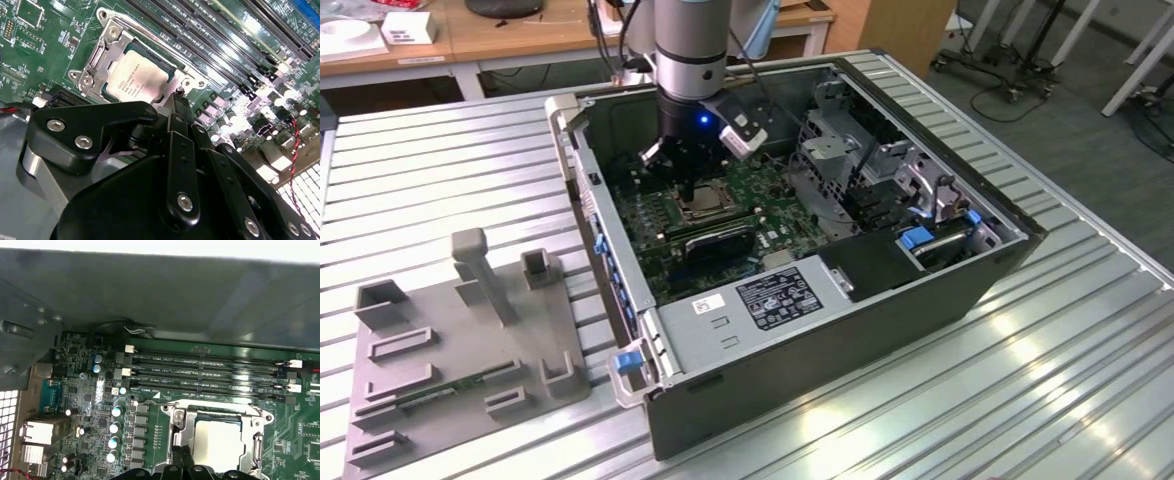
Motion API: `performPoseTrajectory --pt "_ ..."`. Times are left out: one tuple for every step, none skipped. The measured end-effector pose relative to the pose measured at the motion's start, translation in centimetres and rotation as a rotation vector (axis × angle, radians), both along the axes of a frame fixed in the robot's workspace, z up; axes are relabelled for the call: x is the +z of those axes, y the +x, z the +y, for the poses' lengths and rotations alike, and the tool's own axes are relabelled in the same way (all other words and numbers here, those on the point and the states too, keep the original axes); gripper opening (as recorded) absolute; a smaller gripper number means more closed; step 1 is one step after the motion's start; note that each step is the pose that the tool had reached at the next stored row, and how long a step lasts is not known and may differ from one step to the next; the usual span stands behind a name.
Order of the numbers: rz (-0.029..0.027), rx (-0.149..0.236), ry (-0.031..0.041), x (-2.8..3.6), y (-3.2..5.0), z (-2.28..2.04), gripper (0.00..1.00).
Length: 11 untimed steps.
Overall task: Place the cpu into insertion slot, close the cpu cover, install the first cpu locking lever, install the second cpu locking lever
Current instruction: 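Close the cpu cover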
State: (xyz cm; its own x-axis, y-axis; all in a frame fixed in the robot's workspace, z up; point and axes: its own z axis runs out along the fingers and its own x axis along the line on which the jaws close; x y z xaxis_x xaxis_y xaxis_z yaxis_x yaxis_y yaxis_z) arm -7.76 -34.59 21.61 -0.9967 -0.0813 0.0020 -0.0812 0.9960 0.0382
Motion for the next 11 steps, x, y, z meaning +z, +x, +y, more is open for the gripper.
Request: performPoseTrajectory --pt "0.0000 0.000 0.0000 -0.09 0.00 0.00 0.11" --pt "0.0000 0.000 -0.0001 -0.16 0.00 0.00 0.11" --pt "0.0000 0.000 -0.0001 -0.21 0.00 0.00 0.11" --pt "0.0000 0.000 0.0000 -0.25 0.00 0.00 0.11" --pt "0.0000 0.000 0.0000 -0.29 0.00 0.00 0.11" --pt "0.0000 0.000 0.0000 -0.34 0.00 0.00 0.11" --pt "0.0000 0.000 0.0000 -0.40 0.00 0.00 0.11" --pt "0.0000 0.000 -0.0001 -0.45 0.00 0.00 0.11" --pt "0.0000 0.000 0.0000 -0.50 0.00 0.00 0.11" --pt "0.0000 0.000 -0.0002 -0.54 0.00 0.03 0.11" --pt "0.0002 0.000 -0.0003 -0.57 0.00 0.09 0.11"
